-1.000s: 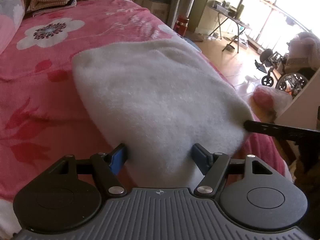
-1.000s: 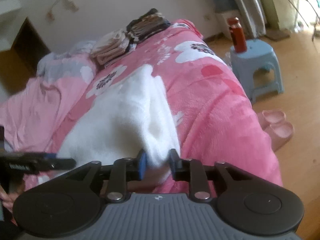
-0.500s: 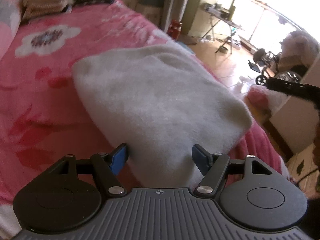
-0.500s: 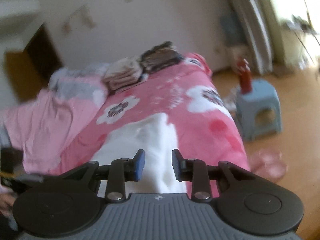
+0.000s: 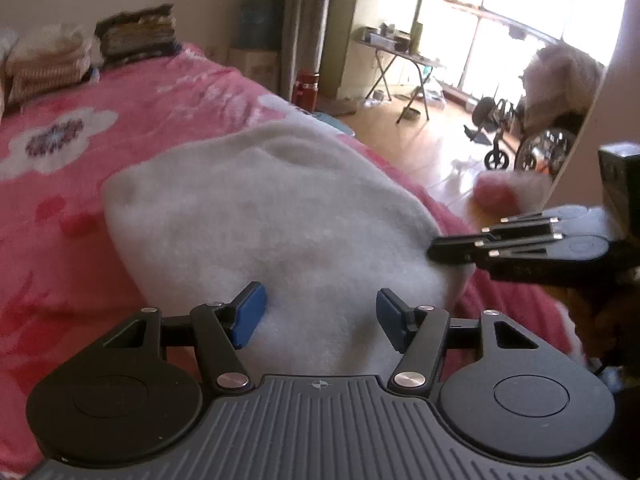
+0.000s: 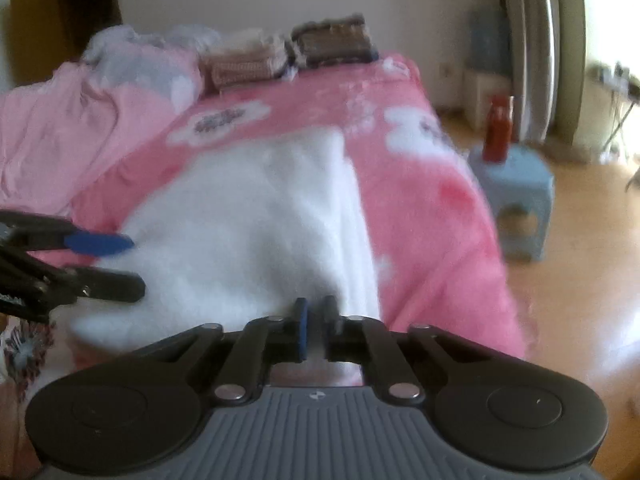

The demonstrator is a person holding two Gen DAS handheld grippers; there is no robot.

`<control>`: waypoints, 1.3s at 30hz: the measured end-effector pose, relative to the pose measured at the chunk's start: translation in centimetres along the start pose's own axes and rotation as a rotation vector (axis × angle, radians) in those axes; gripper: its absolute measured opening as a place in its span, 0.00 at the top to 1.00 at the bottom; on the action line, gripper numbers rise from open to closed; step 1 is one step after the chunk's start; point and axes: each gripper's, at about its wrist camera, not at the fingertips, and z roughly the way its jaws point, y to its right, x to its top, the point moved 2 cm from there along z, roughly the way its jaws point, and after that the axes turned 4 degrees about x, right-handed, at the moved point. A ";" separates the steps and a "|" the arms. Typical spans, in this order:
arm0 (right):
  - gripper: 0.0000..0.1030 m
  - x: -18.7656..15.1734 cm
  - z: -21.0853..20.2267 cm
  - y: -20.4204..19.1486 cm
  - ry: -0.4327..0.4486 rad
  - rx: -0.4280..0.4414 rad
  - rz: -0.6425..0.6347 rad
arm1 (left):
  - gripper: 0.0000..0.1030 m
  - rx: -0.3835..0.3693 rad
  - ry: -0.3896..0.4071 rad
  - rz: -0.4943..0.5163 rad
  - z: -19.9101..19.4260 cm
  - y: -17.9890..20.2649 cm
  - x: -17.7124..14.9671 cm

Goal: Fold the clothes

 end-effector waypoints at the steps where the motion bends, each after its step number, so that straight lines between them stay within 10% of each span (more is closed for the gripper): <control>1: 0.95 -0.1 0.1 0.0 0.000 0.001 0.001 | 0.38 0.005 -0.005 0.009 0.0 0.1 0.1; 12: 0.94 5.3 -1.9 -2.9 0.107 -0.001 -0.034 | 0.35 -0.049 0.006 -0.133 -0.4 -1.1 0.0; 39: 0.92 4.8 5.9 -3.5 0.003 0.029 -0.042 | 0.35 -0.148 0.084 -0.276 -2.3 -3.4 0.9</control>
